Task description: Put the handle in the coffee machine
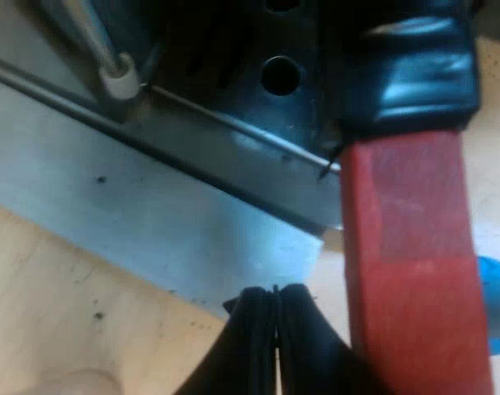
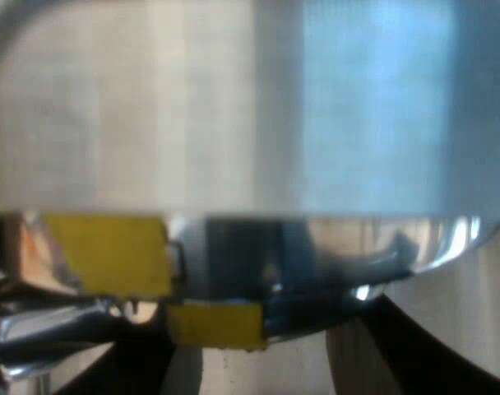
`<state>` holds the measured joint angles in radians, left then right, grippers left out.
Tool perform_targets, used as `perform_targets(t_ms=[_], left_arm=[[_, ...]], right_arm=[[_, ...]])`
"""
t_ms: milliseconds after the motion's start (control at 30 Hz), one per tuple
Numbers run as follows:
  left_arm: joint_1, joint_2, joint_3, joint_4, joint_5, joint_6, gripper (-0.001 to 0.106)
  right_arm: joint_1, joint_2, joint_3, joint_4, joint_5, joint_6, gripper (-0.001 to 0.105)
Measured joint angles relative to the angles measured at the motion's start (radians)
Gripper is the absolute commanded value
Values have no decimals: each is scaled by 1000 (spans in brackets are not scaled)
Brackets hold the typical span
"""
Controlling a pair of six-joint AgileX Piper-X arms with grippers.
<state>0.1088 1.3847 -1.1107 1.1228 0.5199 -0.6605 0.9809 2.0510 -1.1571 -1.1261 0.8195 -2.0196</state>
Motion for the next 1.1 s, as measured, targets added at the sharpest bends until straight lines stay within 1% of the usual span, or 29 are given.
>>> perform_targets(t_ms=[67,133,167,233,267,367,433,600,700,833,933,1000,1033,1100], left_arm=[[-14,-17,0,25,5,4,1],[-20,-35,0,37,37,5,1],[-19,-49,0,39,69,-4,1],[-19,-60,0,41,84,-19,1],[-19,-72,0,49,93,-51,1],[-19,-75,2,78,116,-63,1],[-19,-75,18,92,124,-64,1],[-19,-75,80,110,128,-105,1],[-19,-80,97,112,141,-114,1],[-19,-103,97,112,173,-149,1],[-38,-115,97,108,173,-163,1],[-77,-114,97,90,156,-207,1],[-85,-114,97,85,151,-214,1],[-127,-114,97,70,125,-248,1]], right_arm=[[2,0,0,0,0,0,39],[2,0,0,0,0,0,39],[2,0,0,0,0,0,39],[2,0,0,0,0,0,39],[2,0,0,0,0,0,39],[2,0,0,0,0,0,39],[2,0,0,0,4,0,39],[2,0,0,-1,9,0,39],[2,0,5,-4,9,0,39],[2,0,4,-6,12,0,39],[2,0,6,-6,17,0,39],[2,0,10,-15,19,0,39],[2,0,11,-16,22,0,39],[4,0,15,-23,36,0,39]])
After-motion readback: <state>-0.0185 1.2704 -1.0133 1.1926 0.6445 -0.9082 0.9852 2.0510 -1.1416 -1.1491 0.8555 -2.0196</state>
